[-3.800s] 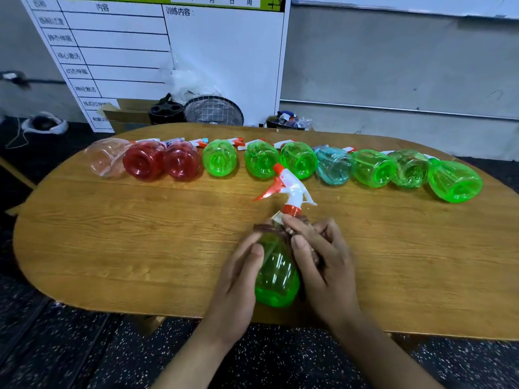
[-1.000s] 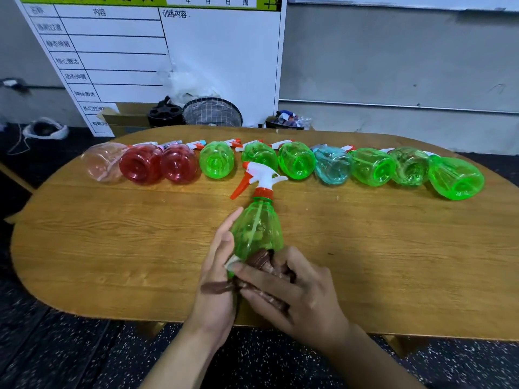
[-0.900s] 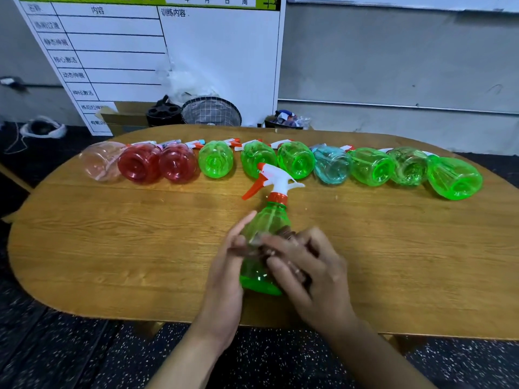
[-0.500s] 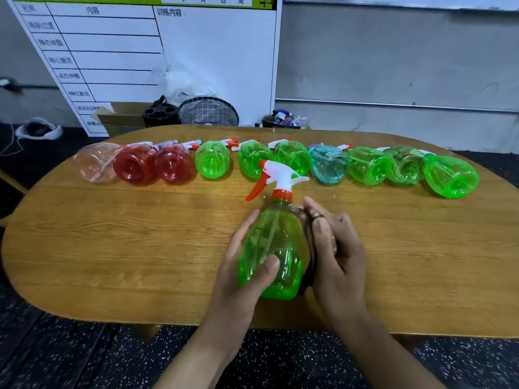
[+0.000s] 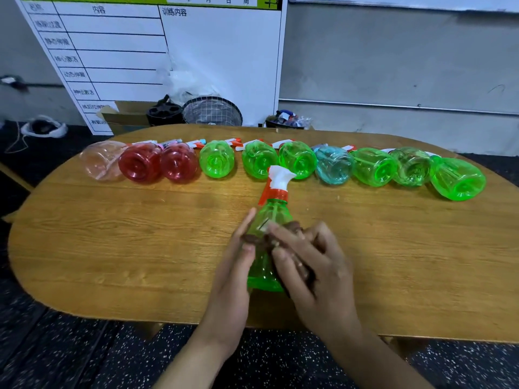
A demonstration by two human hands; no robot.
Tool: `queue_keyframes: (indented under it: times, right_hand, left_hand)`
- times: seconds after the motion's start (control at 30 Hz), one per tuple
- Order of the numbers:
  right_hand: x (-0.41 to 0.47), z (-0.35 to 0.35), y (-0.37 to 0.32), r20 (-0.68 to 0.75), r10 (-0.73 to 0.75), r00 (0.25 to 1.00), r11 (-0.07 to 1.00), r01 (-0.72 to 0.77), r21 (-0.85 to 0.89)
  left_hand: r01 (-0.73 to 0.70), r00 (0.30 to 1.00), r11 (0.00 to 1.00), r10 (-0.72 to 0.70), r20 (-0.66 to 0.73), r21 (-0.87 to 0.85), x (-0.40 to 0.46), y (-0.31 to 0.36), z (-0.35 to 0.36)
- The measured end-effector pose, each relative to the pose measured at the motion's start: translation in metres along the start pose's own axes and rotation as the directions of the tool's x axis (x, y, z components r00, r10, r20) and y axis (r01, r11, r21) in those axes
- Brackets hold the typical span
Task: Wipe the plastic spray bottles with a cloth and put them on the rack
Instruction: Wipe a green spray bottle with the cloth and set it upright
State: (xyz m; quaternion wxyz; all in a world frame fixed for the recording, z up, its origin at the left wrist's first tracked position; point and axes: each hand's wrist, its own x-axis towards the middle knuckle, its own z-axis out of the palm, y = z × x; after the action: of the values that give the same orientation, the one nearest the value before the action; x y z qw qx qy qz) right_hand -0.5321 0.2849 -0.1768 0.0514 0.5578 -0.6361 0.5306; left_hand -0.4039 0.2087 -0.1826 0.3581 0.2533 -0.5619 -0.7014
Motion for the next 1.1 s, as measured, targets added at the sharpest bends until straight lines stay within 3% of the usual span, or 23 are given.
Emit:
queue_keyframes:
  times: [0.13,0.2,0.27,0.37,0.43,0.53,0.67,0.77,0.83,0.9,1.0,1.1]
  right_hand:
    - [-0.014,0.004,-0.007,0.124,-0.328,0.937,0.929,0.344,-0.136]
    - [-0.015,0.004,-0.005,0.133,-0.391,0.911,0.897,0.409,-0.169]
    - [-0.011,0.004,-0.002,0.1,-0.341,0.935,0.926,0.352,-0.136]
    - [0.005,-0.002,0.011,-0.04,-0.11,0.993,0.991,0.107,-0.083]
    - [0.014,-0.007,0.019,-0.111,0.027,0.993,0.998,-0.033,-0.046]
    - [0.012,-0.008,0.022,-0.096,0.045,0.994,0.997,-0.051,-0.058]
    - [-0.004,-0.002,0.01,0.046,-0.15,0.988,0.982,0.154,-0.111]
    - [-0.014,0.006,0.0,0.135,-0.34,0.931,0.918,0.359,-0.169]
    - [-0.015,0.01,-0.002,0.143,-0.393,0.909,0.887,0.415,-0.202]
    - [-0.01,0.009,0.001,0.103,-0.356,0.929,0.906,0.37,-0.204]
    - [0.005,-0.003,0.014,-0.035,-0.118,0.992,0.985,0.112,-0.134]
    - [0.015,-0.008,0.025,-0.137,0.094,0.986,0.994,-0.101,-0.049]
  left_hand:
    - [-0.035,0.999,0.993,0.032,-0.029,-0.11,0.004,0.012,-0.003]
    - [-0.052,0.999,0.993,0.05,-0.019,-0.105,0.003,0.015,-0.004]
    - [-0.054,0.998,0.997,0.052,-0.026,-0.053,0.004,0.013,-0.005]
    - [-0.105,0.994,0.992,0.107,-0.017,0.074,0.003,0.006,-0.003]
    - [-0.112,0.993,0.986,0.109,0.035,0.127,0.0,0.003,0.002]
    - [-0.103,0.993,0.982,0.094,0.065,0.158,-0.002,-0.002,0.005]
    - [-0.06,0.998,0.995,0.061,-0.014,0.082,0.004,-0.003,-0.001]
    - [-0.001,1.0,0.998,0.001,-0.011,-0.066,0.006,0.001,-0.004]
    - [0.007,1.0,0.993,-0.009,-0.014,-0.121,0.006,0.004,-0.004]
    - [-0.006,0.999,0.994,0.002,-0.032,-0.111,0.006,0.004,-0.002]
    - [-0.014,1.0,1.0,0.015,-0.02,0.013,0.005,-0.003,0.001]
    - [0.029,1.0,0.999,-0.029,0.003,0.029,0.004,-0.01,0.005]
